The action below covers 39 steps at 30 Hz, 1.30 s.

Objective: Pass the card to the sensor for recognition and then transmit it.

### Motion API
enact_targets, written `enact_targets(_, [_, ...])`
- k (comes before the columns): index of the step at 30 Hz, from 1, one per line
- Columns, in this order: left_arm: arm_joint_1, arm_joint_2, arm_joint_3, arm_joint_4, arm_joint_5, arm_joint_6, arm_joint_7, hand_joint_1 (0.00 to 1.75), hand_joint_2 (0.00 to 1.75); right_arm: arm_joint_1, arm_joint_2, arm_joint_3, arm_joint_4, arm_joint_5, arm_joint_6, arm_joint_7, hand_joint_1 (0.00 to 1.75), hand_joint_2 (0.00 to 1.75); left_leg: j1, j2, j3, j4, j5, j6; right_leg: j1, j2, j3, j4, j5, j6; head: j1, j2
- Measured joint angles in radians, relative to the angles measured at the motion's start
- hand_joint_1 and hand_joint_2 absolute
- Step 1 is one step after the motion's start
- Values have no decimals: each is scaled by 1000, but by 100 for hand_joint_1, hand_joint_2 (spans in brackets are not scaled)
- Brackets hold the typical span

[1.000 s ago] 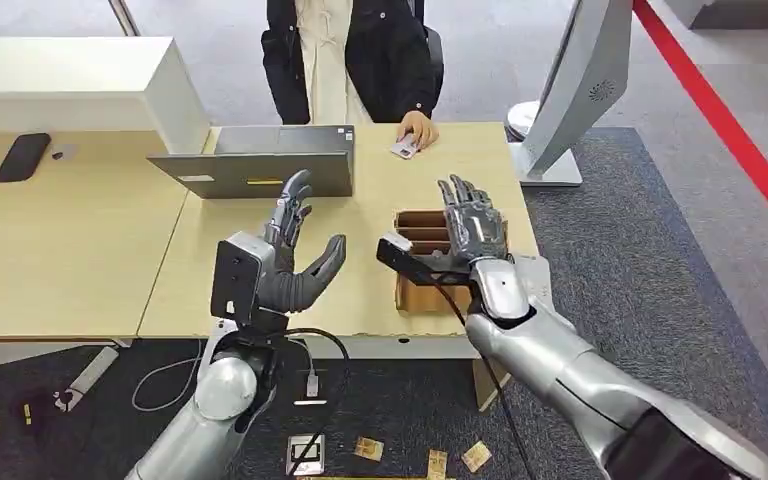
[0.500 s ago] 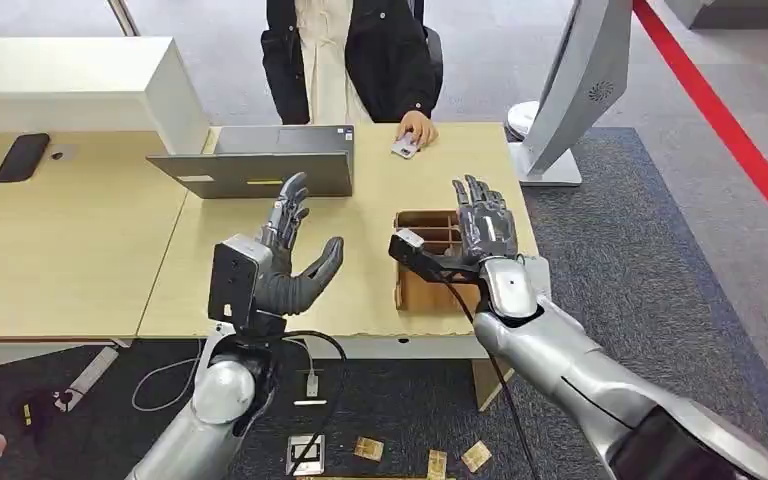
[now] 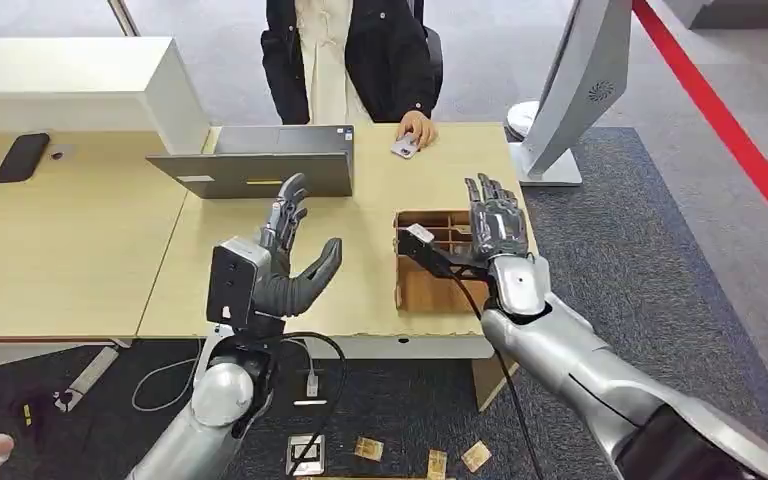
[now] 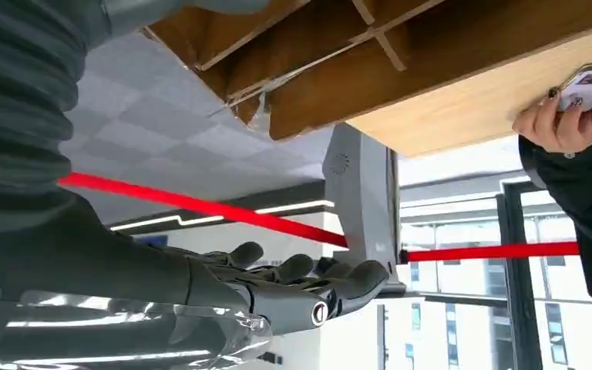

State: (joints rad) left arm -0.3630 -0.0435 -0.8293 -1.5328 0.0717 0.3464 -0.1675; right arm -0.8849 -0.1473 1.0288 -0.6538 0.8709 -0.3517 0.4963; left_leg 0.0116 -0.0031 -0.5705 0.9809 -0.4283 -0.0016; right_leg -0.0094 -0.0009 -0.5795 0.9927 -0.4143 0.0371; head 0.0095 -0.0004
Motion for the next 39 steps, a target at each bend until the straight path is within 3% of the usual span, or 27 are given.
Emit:
enact_targets(16, [0,0,0,0,-3,29,2,0,175,-10,-10,-1,22,-9,-2,-5,0,175,0,0,0,0,0,0,0,0,0,0,0,0,0,0])
enact_targets(39, [-1,-1,0,-7,4,8,5,0,175,-10,-12,0,33,-10,-1,-6,0,175,0,0,0,0,0,0,0,0,0,0,0,0,0,0])
